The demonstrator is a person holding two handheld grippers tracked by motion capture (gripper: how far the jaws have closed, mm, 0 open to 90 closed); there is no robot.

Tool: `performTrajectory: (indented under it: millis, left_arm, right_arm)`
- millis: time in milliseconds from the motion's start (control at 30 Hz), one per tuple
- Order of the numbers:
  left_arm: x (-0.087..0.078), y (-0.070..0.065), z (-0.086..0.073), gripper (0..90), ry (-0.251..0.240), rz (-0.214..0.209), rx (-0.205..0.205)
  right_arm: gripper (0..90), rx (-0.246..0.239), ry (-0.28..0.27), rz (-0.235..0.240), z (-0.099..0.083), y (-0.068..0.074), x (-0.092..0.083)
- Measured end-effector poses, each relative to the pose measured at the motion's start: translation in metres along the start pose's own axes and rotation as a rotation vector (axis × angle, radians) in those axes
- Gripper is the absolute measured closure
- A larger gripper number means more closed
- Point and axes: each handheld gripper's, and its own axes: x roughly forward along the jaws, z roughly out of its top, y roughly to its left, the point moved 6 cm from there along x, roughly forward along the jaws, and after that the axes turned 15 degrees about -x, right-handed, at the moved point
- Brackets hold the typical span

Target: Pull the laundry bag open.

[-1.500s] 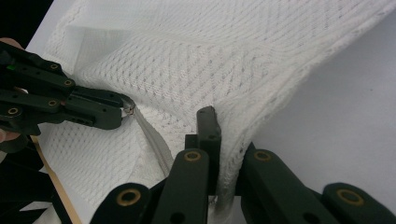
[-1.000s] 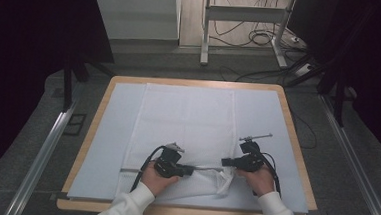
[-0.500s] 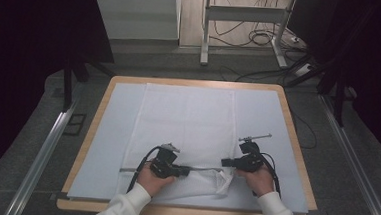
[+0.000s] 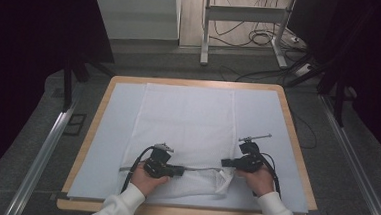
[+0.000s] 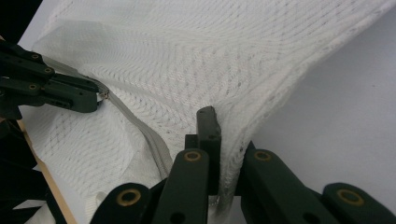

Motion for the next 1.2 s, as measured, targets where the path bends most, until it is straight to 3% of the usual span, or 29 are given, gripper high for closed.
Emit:
performTrajectory:
  millis: [500,700,1200]
  left_arm:
    - [-0.015,0.013,-0.008,87.2,-0.002,0.004,-0.023]
    - [-0.026,0.028,-0.012,87.2,-0.009,0.018,-0.051]
    - [-0.038,0.04,-0.017,87.2,-0.016,0.024,-0.071]
  right_arm:
    - [88.4,-0.005,0.004,0.001,-0.001,0.0,0.001]
    - [88.4,-0.001,0.0,-0.013,-0.002,-0.003,-0.001]
    - [88.4,-0.005,0.001,-0.008,-0.003,-0.003,0.0]
